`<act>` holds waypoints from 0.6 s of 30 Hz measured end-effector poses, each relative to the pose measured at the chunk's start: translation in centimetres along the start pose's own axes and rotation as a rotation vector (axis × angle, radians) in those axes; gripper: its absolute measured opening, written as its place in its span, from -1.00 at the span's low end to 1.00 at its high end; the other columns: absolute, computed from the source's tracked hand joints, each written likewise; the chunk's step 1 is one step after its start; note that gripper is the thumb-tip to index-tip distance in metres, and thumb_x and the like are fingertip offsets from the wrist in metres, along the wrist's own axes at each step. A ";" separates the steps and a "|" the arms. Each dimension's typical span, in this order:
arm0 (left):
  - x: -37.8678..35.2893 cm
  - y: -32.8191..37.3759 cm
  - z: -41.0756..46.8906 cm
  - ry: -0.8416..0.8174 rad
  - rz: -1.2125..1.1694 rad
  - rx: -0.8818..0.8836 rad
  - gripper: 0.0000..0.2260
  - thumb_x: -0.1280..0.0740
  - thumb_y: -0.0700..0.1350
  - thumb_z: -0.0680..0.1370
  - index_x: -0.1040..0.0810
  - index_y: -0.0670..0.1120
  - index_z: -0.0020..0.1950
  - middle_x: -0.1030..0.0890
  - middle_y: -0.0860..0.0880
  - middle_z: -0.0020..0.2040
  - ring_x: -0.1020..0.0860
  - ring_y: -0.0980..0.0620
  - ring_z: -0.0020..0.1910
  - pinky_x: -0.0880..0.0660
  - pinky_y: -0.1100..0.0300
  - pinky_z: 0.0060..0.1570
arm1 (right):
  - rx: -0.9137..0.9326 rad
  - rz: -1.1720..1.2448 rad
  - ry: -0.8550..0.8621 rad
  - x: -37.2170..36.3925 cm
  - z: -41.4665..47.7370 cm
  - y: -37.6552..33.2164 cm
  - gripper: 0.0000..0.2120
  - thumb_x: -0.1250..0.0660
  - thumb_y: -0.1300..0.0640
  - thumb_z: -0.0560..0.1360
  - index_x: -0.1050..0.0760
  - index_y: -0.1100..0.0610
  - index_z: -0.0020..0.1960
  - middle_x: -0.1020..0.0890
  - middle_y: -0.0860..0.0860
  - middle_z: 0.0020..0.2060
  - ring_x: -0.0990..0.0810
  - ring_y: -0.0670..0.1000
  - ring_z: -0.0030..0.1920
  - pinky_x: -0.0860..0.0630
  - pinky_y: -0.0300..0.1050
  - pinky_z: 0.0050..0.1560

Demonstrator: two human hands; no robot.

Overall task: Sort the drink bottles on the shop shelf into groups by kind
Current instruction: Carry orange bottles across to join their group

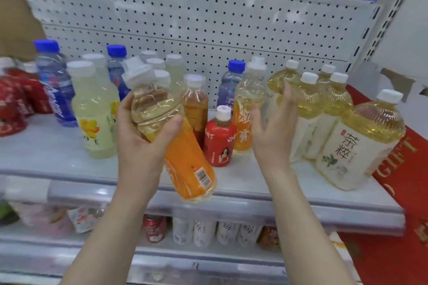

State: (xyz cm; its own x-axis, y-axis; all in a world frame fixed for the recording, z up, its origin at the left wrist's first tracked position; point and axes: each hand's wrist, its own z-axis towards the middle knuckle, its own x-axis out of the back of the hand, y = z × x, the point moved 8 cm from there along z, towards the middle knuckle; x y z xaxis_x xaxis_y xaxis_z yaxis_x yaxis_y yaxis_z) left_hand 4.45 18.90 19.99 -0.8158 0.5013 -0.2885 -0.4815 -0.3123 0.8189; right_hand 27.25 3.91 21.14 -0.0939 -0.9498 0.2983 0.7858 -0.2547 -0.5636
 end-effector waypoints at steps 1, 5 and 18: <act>0.6 -0.2 -0.2 0.022 0.002 0.017 -0.24 -0.52 0.07 0.30 -0.35 -0.09 0.43 -0.61 0.09 0.16 -0.62 0.19 0.08 -0.55 0.29 -0.05 | -0.075 0.071 -0.100 -1.4 -0.1 0.1 -0.30 -0.33 -0.09 0.58 -0.11 0.09 0.58 -0.34 0.04 0.50 -0.31 0.02 0.49 -0.28 0.10 0.49; 2.3 -0.6 -1.2 0.095 -0.017 0.093 -0.32 -0.55 0.10 0.26 -0.47 -0.02 0.34 -0.64 -0.02 0.19 -0.65 0.02 0.12 -0.58 0.14 -0.03 | -0.251 0.187 -0.267 -4.2 0.1 1.9 -0.24 -0.36 -0.21 0.54 -0.11 0.00 0.60 -0.31 -0.06 0.52 -0.27 -0.01 0.51 -0.17 -0.04 0.49; 7.2 -3.5 -6.3 0.135 -0.144 0.387 -0.31 -0.60 0.11 0.29 -0.48 -0.02 0.35 -0.71 -0.05 0.02 -0.70 -0.02 -0.10 -0.62 0.11 -0.27 | -0.194 0.282 -0.289 3.0 -4.7 -3.3 -0.54 -0.39 -0.22 0.51 -0.34 -0.21 0.35 -0.52 -0.29 0.16 -0.52 -0.22 0.16 -0.42 -0.26 0.12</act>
State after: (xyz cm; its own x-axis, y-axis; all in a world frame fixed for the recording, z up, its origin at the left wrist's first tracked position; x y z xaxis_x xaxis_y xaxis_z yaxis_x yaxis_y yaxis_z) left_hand -1.79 18.54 11.92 -0.7958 0.3998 -0.4549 -0.4591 0.0916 0.8837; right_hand 21.45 1.01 20.31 0.3040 -0.9046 0.2990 0.6241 -0.0481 -0.7799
